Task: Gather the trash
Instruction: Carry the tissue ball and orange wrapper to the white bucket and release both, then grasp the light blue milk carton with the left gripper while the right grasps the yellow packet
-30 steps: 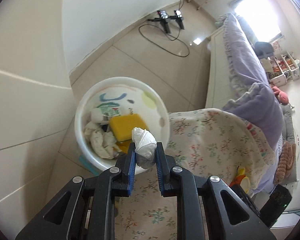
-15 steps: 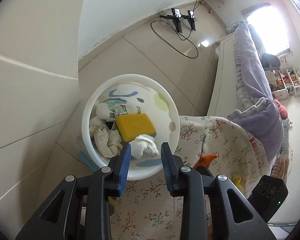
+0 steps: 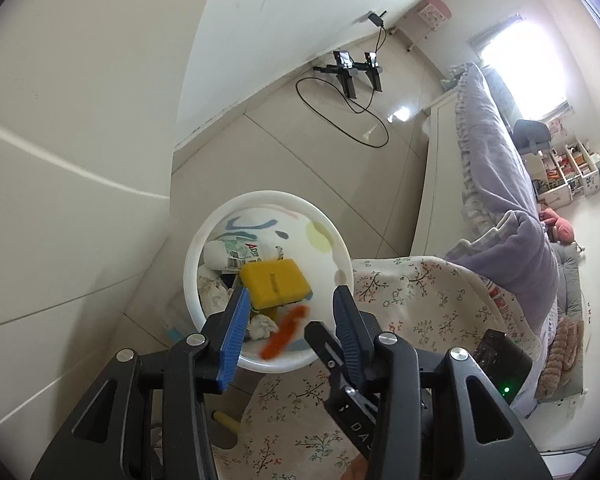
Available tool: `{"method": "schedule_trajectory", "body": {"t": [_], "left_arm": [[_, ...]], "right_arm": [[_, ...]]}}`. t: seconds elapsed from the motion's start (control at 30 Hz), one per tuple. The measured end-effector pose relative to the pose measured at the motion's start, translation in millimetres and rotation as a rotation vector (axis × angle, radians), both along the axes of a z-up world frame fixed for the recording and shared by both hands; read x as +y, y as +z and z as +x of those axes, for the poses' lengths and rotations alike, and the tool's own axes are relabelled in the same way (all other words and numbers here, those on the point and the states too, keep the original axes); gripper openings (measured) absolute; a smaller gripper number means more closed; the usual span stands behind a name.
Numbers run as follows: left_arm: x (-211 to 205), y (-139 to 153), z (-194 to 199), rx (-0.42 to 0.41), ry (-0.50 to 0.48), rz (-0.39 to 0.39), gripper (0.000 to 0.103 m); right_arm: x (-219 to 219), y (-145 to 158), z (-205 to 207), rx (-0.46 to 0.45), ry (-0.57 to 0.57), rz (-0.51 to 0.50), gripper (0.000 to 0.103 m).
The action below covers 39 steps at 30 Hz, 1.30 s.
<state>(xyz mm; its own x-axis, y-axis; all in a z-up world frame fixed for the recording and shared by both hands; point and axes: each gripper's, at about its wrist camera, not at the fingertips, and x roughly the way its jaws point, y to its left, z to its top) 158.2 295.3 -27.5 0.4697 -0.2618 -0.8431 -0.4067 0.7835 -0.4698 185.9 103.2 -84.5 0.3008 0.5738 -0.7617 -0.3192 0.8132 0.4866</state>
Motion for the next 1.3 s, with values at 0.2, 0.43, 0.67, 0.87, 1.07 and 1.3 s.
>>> {"method": "schedule_trajectory", "body": {"t": [0.2, 0.43, 0.67, 0.87, 1.07, 1.3], "left_arm": [[-15.0, 3.9, 2.3, -0.010, -0.041, 0.013, 0.046], [-61.8, 8.3, 10.3, -0.022, -0.162, 0.023, 0.046], [-159.9, 19.0, 9.7, -0.056, -0.427, 0.141, 0.046], [-246.4, 13.3, -5.9, -0.062, -0.630, 0.190, 0.054], [-334.3, -5.9, -39.1, -0.054, -0.858, 0.209, 0.061], [-410.0, -28.5, -65.3, -0.071, -1.033, 0.307, 0.065]], "right_arm": [[8.9, -5.3, -3.3, -0.012, 0.018, -0.059, 0.054], [-34.2, 16.3, -16.2, -0.036, -0.022, -0.082, 0.055], [-119.3, 43.1, -38.4, -0.048, -0.092, -0.152, 0.058], [-215.1, 65.3, -63.9, -0.061, -0.139, -0.298, 0.064], [-329.1, 79.6, -77.6, -0.091, -0.282, -0.375, 0.072], [-416.7, 77.8, -81.3, -0.017, -0.480, -0.348, 0.073]]}}
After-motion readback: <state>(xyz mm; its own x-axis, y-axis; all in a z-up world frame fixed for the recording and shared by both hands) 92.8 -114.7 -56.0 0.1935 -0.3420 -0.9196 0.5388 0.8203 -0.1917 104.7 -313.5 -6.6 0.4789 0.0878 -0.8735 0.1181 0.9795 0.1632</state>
